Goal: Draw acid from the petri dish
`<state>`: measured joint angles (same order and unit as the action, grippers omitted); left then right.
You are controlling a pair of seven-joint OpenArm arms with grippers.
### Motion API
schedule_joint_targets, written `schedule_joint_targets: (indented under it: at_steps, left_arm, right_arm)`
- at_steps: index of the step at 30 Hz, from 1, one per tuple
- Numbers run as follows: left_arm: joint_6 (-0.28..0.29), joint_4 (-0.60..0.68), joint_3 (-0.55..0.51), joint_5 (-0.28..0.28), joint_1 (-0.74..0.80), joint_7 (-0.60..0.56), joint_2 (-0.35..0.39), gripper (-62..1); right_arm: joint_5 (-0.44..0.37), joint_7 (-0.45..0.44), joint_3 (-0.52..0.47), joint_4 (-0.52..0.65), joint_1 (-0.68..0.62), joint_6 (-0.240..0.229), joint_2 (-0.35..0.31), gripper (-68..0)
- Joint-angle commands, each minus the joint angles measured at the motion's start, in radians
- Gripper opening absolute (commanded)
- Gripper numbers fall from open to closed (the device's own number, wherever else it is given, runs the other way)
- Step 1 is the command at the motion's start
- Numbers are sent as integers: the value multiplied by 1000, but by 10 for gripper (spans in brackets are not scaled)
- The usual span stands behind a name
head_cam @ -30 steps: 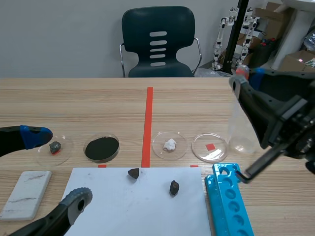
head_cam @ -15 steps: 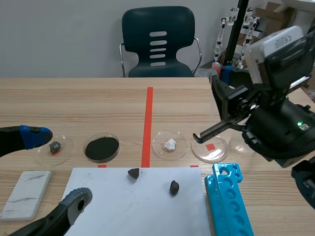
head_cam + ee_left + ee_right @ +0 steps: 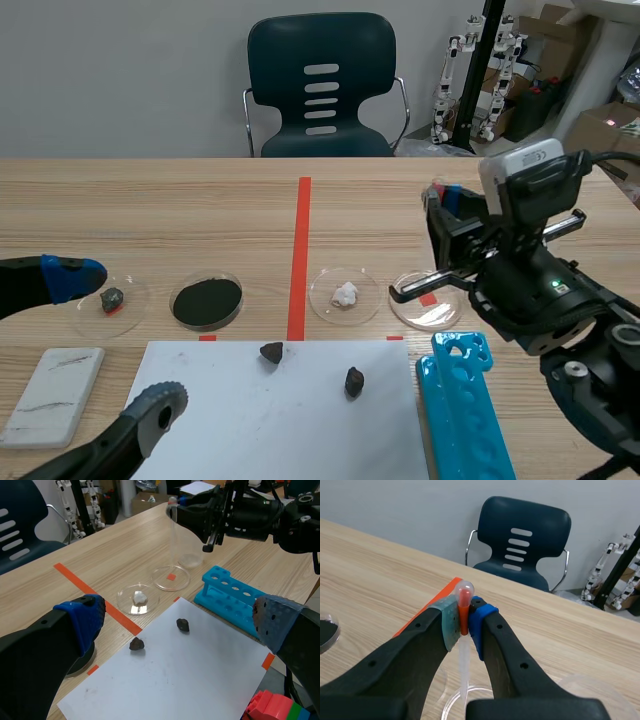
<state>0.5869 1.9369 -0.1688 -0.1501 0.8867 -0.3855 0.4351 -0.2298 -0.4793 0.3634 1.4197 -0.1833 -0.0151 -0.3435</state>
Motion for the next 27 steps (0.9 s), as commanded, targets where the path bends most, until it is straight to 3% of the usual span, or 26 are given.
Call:
schedule_joint_targets:
  at_steps: [1, 14, 27]
  left_arm:
    - [0, 5, -2, -11, 8, -13, -5, 11]
    - [0, 5, -2, -11, 8, -13, -5, 11]
    - [0, 5, -2, -11, 8, -13, -5, 11]
  right_arm:
    - [-10, -40, -2, 2, 25, 1, 0, -638]
    - [-37, -143, -2, -186, 97, -1, 23, -638]
    - [-71, -190, -2, -307, 156, -37, 57, -638]
